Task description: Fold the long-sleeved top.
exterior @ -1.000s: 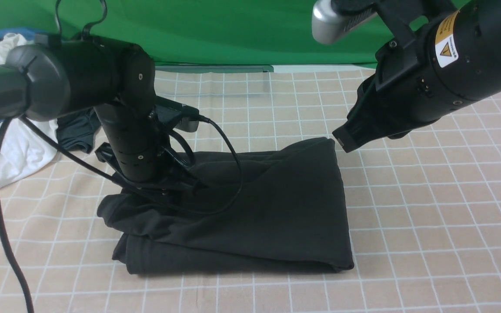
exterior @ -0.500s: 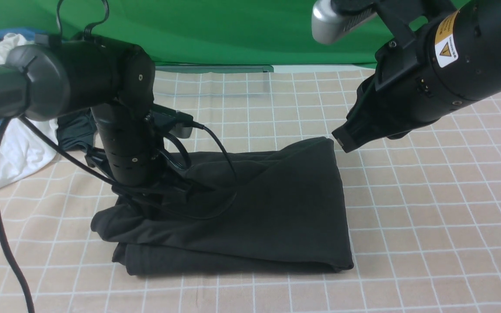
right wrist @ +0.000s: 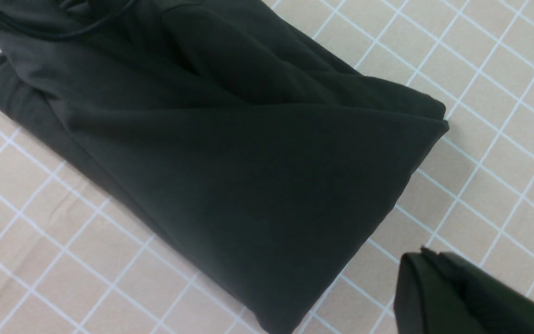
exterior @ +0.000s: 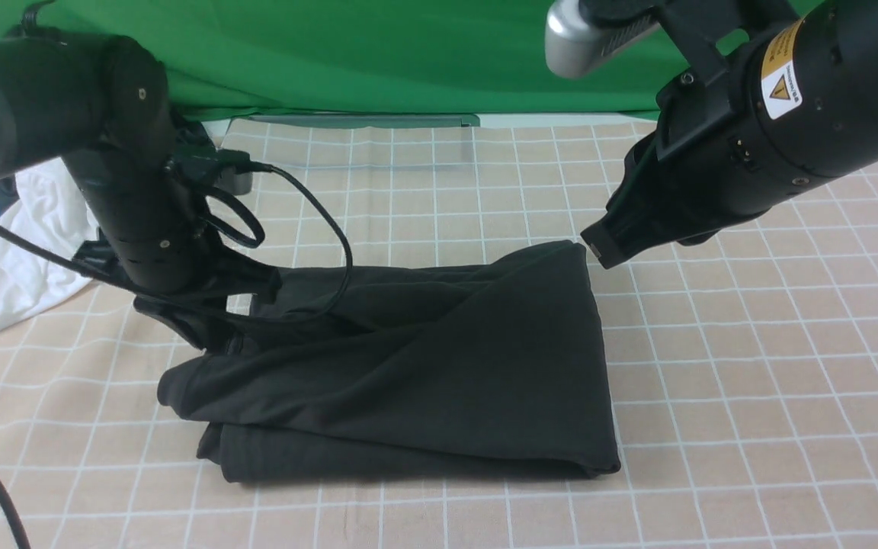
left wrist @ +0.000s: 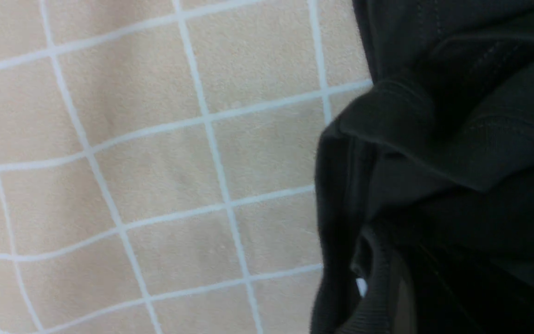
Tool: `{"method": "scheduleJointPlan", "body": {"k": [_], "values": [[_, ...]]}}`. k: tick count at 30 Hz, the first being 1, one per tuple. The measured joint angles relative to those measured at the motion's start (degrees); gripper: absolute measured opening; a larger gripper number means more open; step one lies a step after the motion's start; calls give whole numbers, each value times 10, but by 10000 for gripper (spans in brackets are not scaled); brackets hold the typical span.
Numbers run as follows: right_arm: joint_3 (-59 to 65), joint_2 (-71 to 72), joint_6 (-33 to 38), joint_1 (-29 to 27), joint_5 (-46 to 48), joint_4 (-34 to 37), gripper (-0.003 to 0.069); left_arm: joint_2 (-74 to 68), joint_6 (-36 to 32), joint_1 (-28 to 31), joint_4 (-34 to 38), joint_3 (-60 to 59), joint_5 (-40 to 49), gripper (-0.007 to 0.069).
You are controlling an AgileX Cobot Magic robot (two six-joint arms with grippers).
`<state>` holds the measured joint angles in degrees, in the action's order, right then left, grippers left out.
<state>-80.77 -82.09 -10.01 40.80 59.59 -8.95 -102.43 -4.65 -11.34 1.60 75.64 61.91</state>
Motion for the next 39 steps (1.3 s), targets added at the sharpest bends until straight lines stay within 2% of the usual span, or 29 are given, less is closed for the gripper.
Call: {"method": "scheduleJointPlan", "body": {"k": [4,8,12,16,20,28,33,36,39], "values": [[0,0,0,0,0,0,27,1,-13,-9,56,16,6,25],[0,0,1,0,0,2,27,0,-58,-36,95,16,-22,96],[0,0,1,0,0,4,27,-2,-70,-63,101,17,-61,225],[0,0,1,0,-1,6,27,-18,-87,-71,98,18,-63,363],[0,0,1,0,-1,10,27,-40,-89,-71,89,18,-67,433],[0,0,1,0,-1,12,27,-55,-90,-71,73,18,-66,440],[0,0,1,0,-1,12,27,-55,-90,-71,82,18,-9,395],[0,0,1,0,-2,12,27,-55,-92,-71,94,18,-1,375],[0,0,1,0,-3,12,27,-55,-96,-71,96,18,-11,318]]}}
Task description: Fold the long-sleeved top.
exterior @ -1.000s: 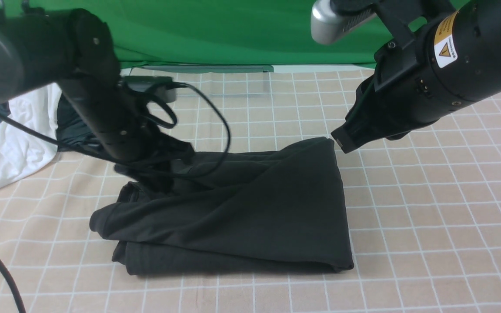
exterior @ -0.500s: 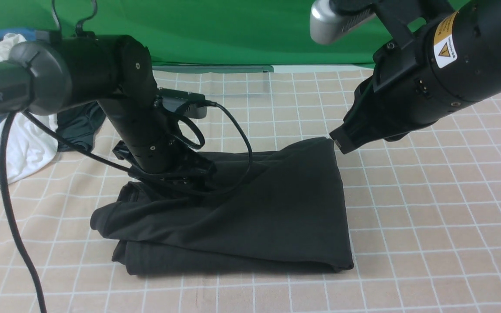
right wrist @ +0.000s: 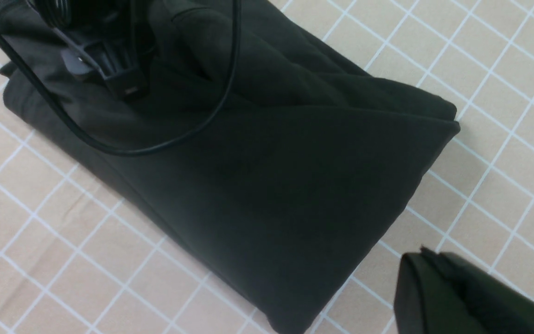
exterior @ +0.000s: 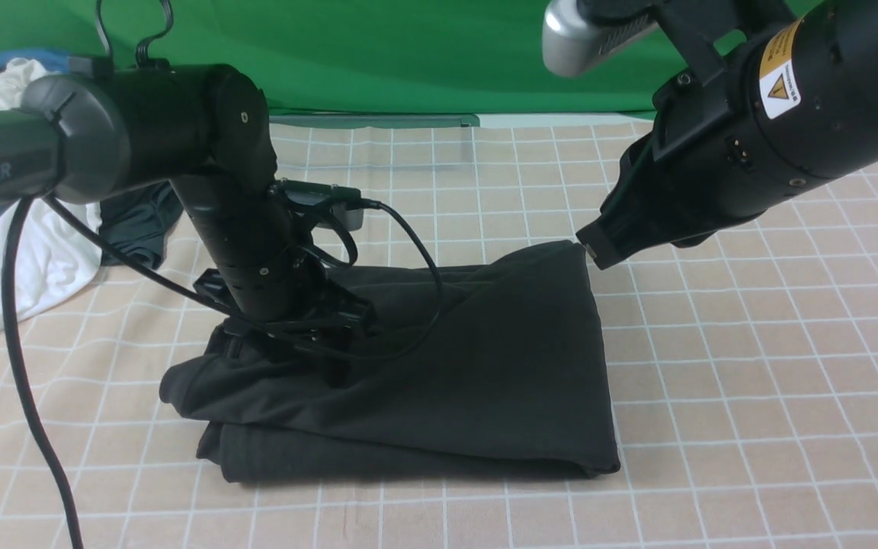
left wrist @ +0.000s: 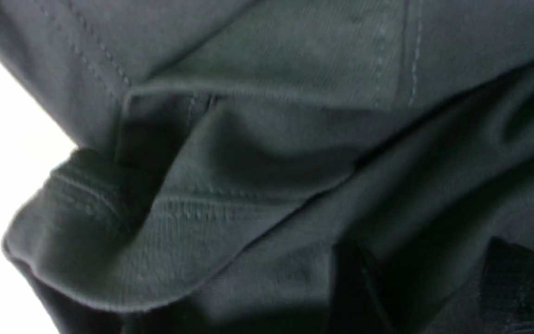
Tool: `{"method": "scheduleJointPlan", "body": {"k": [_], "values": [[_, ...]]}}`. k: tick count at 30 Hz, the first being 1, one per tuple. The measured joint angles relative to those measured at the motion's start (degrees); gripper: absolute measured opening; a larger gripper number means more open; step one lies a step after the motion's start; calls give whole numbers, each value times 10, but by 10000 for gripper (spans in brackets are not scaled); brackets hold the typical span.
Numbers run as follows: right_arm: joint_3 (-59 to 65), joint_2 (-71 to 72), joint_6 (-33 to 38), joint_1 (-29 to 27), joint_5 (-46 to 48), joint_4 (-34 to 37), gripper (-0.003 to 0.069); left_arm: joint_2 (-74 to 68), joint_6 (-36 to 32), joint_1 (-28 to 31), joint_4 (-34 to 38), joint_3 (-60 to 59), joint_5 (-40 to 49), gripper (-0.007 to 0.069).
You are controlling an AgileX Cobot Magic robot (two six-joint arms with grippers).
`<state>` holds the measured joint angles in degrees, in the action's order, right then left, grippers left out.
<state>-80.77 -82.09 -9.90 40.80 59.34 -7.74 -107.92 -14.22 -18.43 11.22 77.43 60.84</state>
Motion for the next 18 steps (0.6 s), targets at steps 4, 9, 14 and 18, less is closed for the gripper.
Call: {"method": "scheduleJointPlan", "body": {"k": [4,9,14,18], "values": [[0,0,0,0,0,0,27,0,-2,0,-2,0,-12,199],[0,0,0,0,-2,1,27,0,9,0,-27,0,-16,27],[0,0,-2,0,-2,1,27,0,49,1,-86,0,-12,13],[0,0,-2,0,0,1,27,3,64,13,-93,0,-17,13]]}}
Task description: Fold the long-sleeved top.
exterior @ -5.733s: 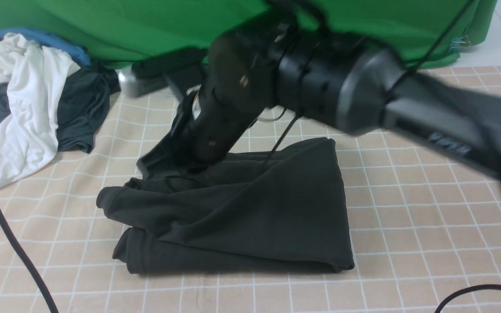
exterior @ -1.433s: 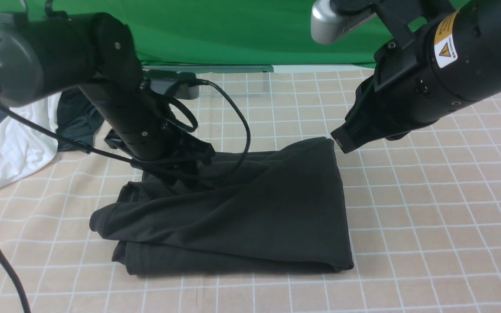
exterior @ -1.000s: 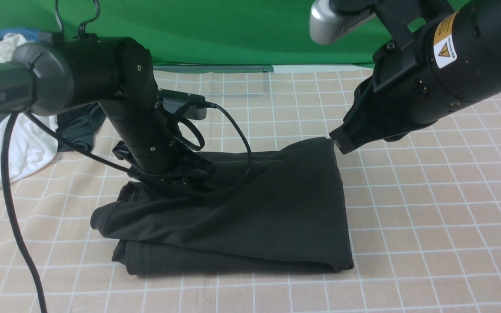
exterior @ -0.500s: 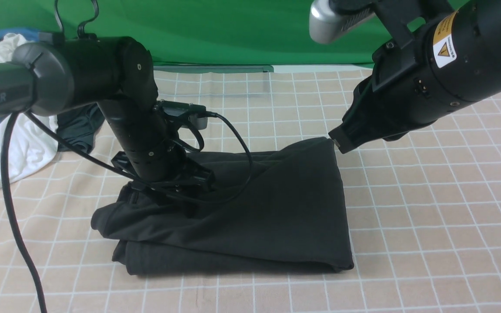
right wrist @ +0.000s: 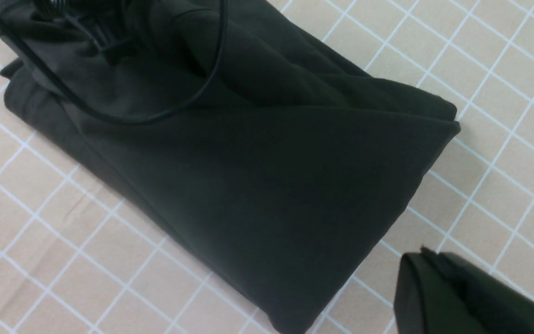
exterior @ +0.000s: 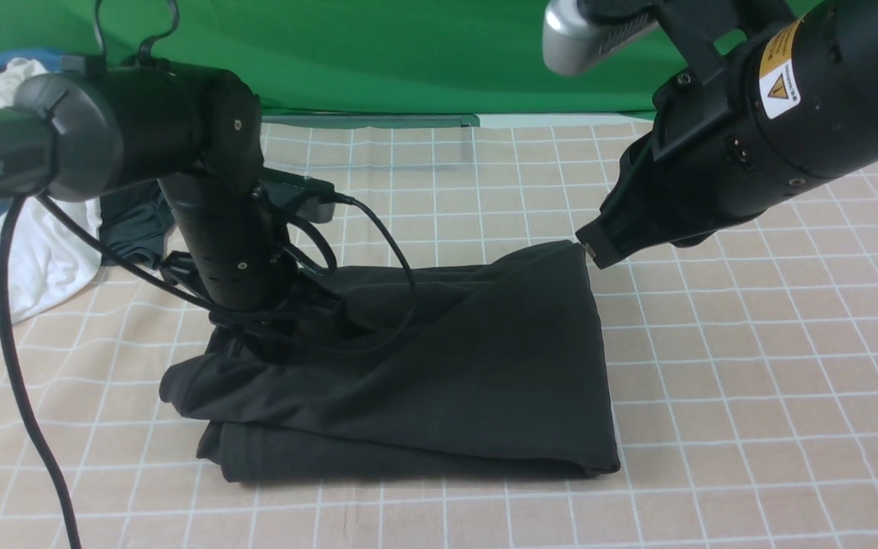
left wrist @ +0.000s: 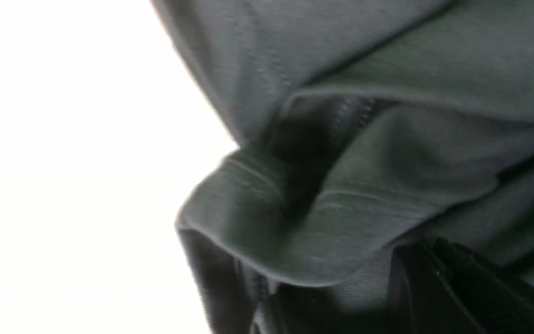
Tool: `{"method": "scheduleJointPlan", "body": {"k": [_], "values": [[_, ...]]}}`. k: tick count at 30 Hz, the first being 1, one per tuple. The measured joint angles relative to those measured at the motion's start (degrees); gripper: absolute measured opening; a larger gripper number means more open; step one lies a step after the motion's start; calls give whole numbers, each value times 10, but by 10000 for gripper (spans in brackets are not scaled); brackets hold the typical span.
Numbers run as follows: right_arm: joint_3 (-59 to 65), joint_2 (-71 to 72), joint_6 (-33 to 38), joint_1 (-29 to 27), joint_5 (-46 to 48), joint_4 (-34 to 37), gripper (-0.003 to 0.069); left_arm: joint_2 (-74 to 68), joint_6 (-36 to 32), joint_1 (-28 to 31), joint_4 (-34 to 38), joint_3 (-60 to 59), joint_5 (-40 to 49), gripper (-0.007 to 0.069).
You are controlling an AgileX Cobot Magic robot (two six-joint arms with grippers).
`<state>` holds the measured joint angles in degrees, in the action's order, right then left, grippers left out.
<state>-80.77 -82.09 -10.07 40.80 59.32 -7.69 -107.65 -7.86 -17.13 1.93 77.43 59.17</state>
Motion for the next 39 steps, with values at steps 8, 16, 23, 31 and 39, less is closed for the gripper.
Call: {"method": "scheduleJointPlan", "body": {"k": [8,16,23,31,39], "values": [[0,0,0,0,1,0,27,10,-30,22,73,0,9,15],[0,0,0,0,0,0,27,10,-41,22,120,8,16,129],[0,0,0,0,0,0,27,13,-26,22,127,87,65,380],[0,0,0,0,-4,0,27,3,-23,20,126,57,85,449],[0,0,0,0,-10,0,27,-31,-53,-11,124,52,77,449]]}}
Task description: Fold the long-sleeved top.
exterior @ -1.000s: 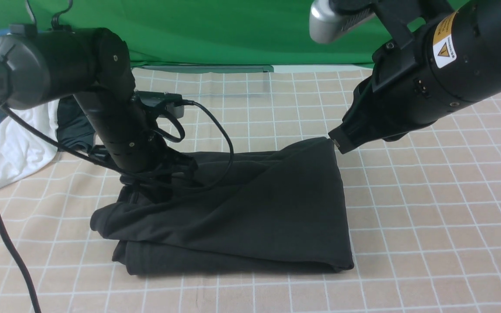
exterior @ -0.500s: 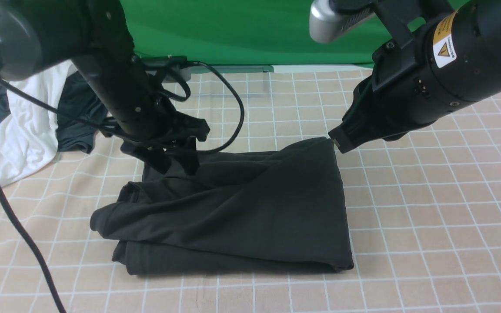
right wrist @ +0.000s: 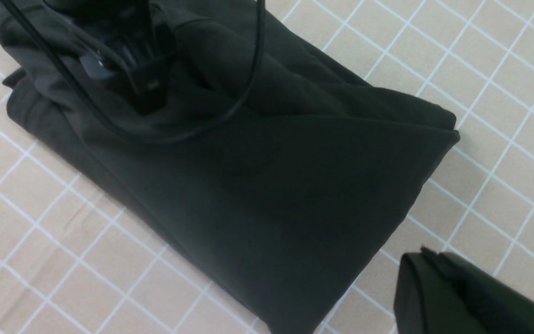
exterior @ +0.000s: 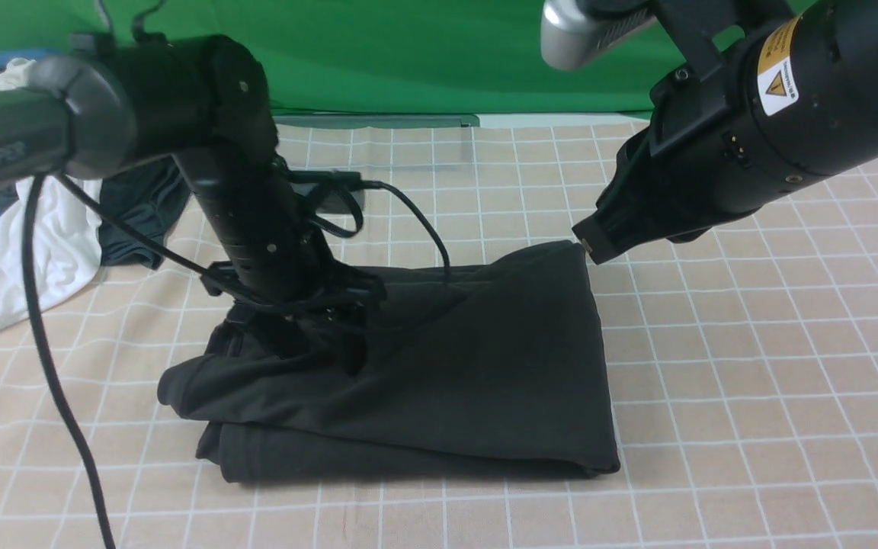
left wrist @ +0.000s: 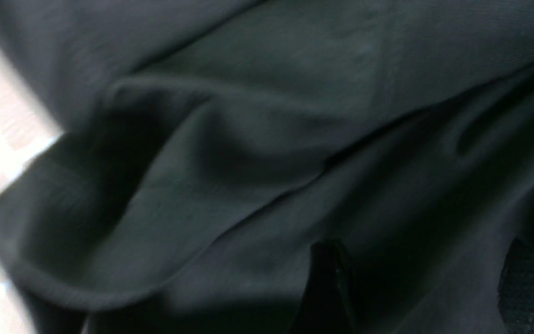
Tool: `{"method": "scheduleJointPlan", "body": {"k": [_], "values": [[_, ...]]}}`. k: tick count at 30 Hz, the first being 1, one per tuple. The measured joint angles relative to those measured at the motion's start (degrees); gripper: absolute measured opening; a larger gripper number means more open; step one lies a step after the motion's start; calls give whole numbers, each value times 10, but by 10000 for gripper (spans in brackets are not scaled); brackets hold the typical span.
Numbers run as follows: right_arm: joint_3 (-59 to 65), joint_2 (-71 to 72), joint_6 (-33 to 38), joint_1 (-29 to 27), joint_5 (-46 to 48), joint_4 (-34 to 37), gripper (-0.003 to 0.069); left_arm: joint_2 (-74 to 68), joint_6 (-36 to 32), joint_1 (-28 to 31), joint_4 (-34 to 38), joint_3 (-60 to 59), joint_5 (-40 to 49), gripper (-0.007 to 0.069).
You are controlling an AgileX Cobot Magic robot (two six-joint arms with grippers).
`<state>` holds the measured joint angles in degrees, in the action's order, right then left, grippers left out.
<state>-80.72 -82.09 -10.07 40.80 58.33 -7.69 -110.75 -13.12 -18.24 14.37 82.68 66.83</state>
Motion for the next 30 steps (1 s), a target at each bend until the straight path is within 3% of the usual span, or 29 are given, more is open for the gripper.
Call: {"method": "scheduleJointPlan", "body": {"k": [7,10,14,21,30], "values": [[0,0,0,0,-3,0,27,-4,-26,-6,-3,0,-25,441],[0,0,0,0,-3,0,27,-12,-28,-6,-7,0,-27,401],[0,0,0,0,-3,0,27,-23,-30,-6,0,-2,-23,301],[0,0,0,0,-3,0,27,-23,-38,-6,16,-2,-14,33],[0,0,0,0,-4,0,27,-16,-18,15,-15,31,-12,15]]}}
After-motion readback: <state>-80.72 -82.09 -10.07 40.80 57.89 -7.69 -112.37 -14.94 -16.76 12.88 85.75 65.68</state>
